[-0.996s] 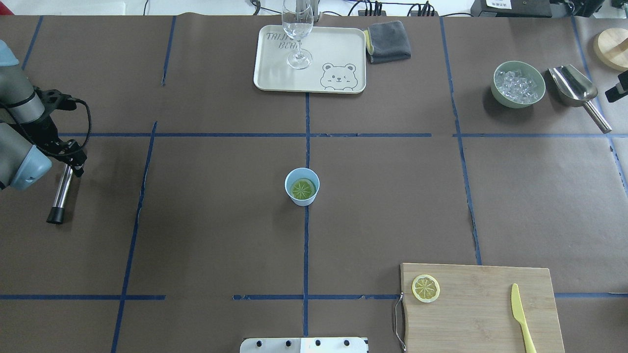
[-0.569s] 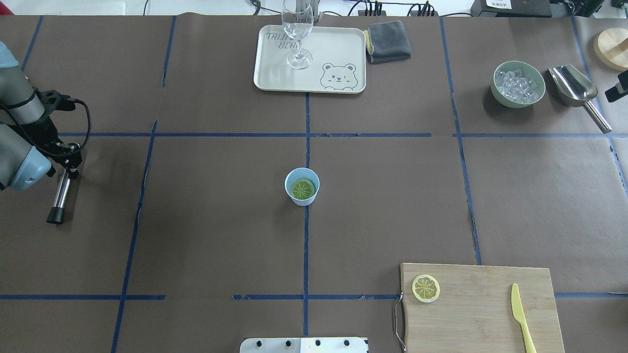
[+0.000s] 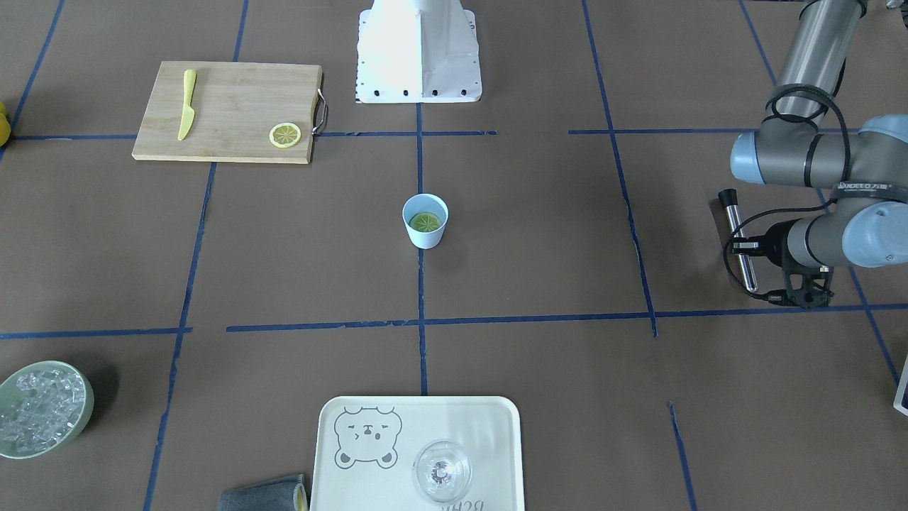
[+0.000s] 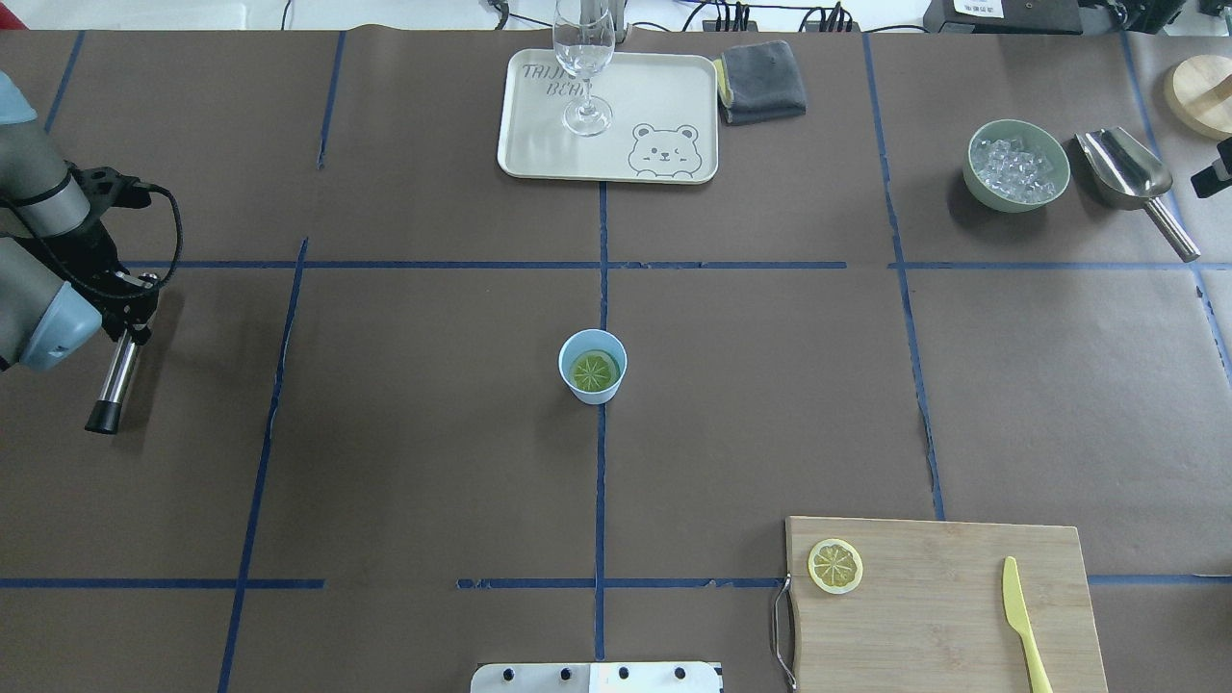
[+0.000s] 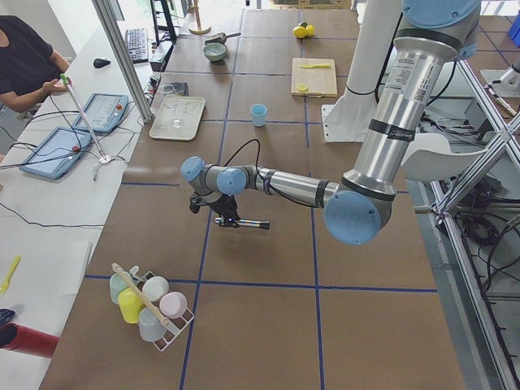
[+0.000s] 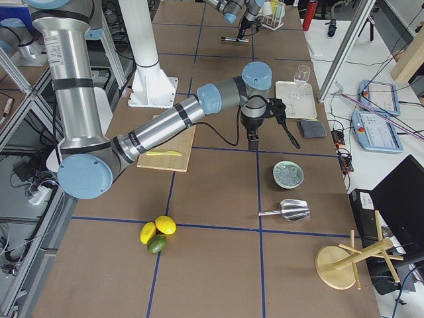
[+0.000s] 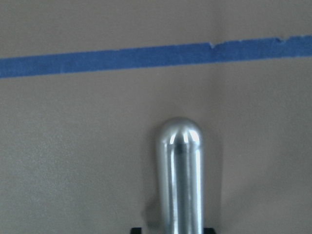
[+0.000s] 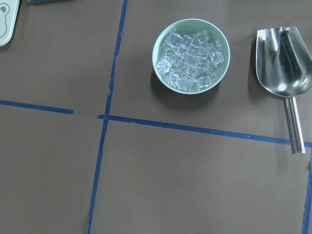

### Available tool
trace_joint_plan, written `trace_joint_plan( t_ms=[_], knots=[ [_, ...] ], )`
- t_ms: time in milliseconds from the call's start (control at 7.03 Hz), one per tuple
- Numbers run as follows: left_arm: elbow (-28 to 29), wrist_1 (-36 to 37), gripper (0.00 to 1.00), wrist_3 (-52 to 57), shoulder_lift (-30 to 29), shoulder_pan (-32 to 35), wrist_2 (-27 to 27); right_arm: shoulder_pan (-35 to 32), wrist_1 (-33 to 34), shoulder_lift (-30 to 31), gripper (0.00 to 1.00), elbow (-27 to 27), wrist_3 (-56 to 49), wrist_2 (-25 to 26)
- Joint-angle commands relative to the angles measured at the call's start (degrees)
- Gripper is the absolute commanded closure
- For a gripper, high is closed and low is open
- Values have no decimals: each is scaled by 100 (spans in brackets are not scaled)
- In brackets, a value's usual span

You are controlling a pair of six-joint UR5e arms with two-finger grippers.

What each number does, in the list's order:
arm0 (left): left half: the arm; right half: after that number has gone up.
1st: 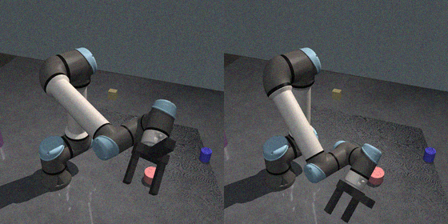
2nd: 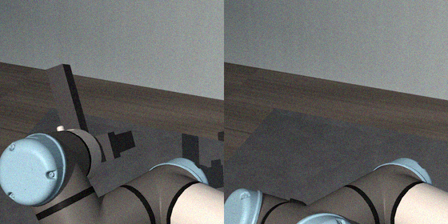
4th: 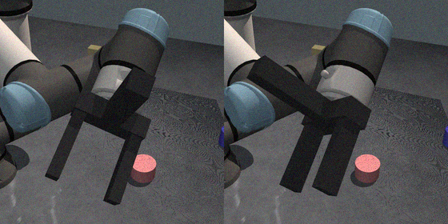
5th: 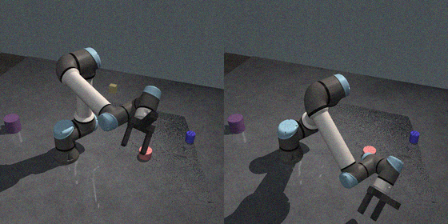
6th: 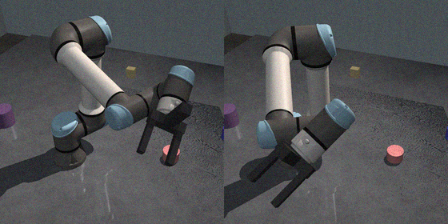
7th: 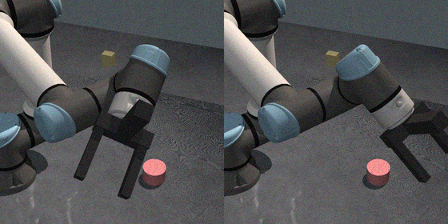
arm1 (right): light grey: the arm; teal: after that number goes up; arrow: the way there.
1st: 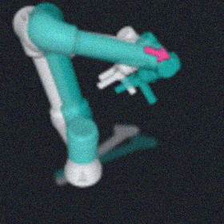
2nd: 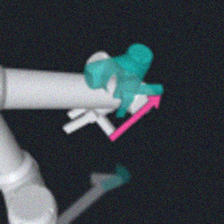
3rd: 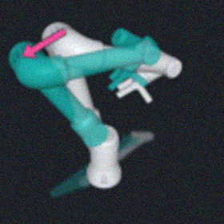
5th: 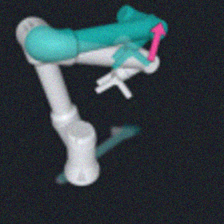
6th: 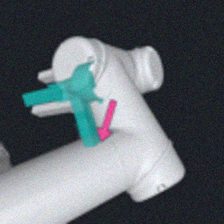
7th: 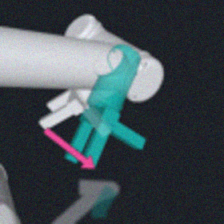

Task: Squeeze lemon into cup
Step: 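Lift the muddler upright with the left gripper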

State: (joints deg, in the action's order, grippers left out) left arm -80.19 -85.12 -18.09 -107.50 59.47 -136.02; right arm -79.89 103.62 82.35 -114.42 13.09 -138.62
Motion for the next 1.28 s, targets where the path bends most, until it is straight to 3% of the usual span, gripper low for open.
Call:
trace_joint_plan(
  t_ms=[0, 285, 569, 711, 996, 1138],
  knots=[
    [-660, 126, 100, 16, 53, 169, 163, -9, 0, 0, 0, -1, 0, -7],
    [-1942, 957, 100, 60, -260, 276, 1372, -18, 0, -35, 0, 7, 0, -51],
    [-3243, 1050, 100, 25, -526, 293, 2479, -9, 44, -44, 0, 60, 9, -51],
    [-3501, 1042, 100, -88, -692, 285, 2467, -9, 53, -44, 0, 60, 18, -60],
    [-3986, 150, 100, -1514, -798, 84, 2432, -9, 62, -53, 0, 130, 18, -69],
    [-4205, -151, 100, -2070, -816, -448, 2666, -9, 53, -26, 0, 104, 26, -60]
  ],
)
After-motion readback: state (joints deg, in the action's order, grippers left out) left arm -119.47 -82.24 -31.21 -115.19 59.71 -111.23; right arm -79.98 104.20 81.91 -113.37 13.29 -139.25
